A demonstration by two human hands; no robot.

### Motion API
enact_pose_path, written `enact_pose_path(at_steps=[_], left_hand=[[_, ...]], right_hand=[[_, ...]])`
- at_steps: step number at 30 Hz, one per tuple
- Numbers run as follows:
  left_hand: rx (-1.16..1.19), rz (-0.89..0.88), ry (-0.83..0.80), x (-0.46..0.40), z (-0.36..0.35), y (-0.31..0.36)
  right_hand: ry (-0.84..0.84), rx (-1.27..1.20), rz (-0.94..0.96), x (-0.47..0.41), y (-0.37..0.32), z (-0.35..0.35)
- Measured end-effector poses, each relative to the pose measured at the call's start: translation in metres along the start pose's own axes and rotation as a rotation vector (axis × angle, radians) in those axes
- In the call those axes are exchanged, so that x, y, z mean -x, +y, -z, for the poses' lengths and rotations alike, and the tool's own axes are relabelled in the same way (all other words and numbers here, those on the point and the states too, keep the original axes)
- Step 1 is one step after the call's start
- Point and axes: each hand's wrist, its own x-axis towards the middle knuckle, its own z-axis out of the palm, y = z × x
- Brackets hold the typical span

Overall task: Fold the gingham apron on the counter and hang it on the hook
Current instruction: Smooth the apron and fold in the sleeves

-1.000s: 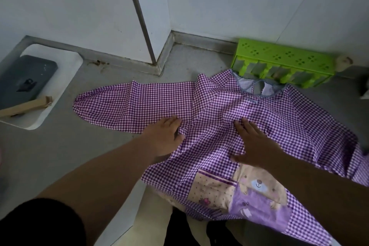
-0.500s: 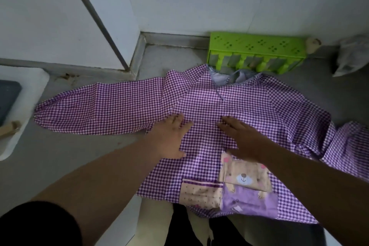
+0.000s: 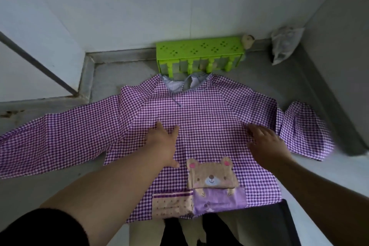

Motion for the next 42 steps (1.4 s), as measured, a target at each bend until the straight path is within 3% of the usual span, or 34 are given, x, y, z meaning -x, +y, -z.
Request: enact_pose_path(at_steps=[3,7,15,18,21,24,28,34,39,42], left_hand=[[-0.019,0.035,-0.038,-0.002,0.012,0.009],[-0.013,0.105,-0.075,-0.009,0.014,0.018],[0.079,0.107,-0.058,-0.01,0.004,0.018],[0.08,0.083,-0.039,-0.007,0.002,0.017],[0.069,0.044,-0.026,-0.005,0.003,0.017],[0.022,-0.028,0.034,0.002,0.005,0.017],[0.027,-0.023,0.106,0.004,0.005,0.005],[0.139,0.081,-0.047,-0.003,-0.014,-0.019],[0.156,0.055,-0.011,-0.005,-0.021,-0.018],[0.177,0.057,-0.008,-0.008,-0.024,-0.017]], right_hand=[[-0.05,0.012,-0.125,0.006,0.015,0.004],[-0.227,0.072,-0.055,0.009,0.038,0.005],[-0.258,0.293,-0.103,-0.025,0.076,0.025],[-0.229,0.326,-0.095,-0.033,0.051,0.035],[-0.08,0.177,0.157,-0.028,-0.002,0.03],[-0.177,0.121,0.332,-0.016,-0.043,0.01],[-0.224,0.125,0.314,-0.013,-0.045,-0.002],[-0.205,0.234,0.346,-0.018,-0.026,0.005],[-0.06,0.229,0.318,-0.024,-0.067,0.013],[-0.164,0.171,0.366,-0.03,-0.094,0.005]])
